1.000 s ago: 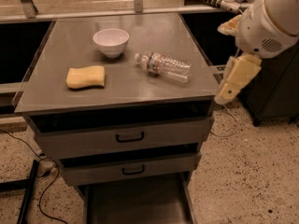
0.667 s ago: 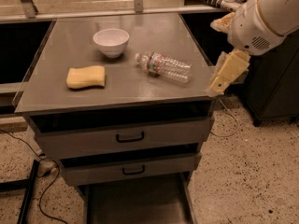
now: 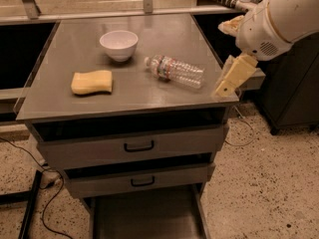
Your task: Place water bottle into bottom drawer
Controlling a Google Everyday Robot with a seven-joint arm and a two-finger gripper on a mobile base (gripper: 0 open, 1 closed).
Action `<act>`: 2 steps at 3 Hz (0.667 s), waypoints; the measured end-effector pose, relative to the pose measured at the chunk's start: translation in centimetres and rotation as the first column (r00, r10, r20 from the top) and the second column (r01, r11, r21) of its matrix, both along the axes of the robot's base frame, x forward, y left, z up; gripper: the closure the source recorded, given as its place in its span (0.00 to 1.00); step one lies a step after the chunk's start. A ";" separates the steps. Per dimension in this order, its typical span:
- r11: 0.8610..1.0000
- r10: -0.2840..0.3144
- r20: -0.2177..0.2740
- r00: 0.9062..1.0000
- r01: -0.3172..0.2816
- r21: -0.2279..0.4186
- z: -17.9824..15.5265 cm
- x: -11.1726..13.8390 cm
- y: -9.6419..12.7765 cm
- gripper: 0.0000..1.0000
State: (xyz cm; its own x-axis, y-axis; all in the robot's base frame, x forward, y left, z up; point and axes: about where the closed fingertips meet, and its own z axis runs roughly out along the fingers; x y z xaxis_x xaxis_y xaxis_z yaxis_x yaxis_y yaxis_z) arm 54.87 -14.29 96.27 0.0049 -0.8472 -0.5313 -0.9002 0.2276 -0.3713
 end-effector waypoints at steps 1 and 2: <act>0.997 0.018 0.011 1.000 -0.019 0.068 -0.9 2.1 1.8 0.00; 0.993 0.031 -0.005 1.000 -0.030 0.110 -2.3 4.0 3.1 0.00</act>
Offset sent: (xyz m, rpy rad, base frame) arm 0.0648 0.0432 -0.0398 0.1623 0.0282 0.0385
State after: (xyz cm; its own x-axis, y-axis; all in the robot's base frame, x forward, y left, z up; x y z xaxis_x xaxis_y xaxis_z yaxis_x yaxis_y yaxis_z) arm 58.89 -11.18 94.01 0.0260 -0.7832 -0.6212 -0.9095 0.2394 -0.3399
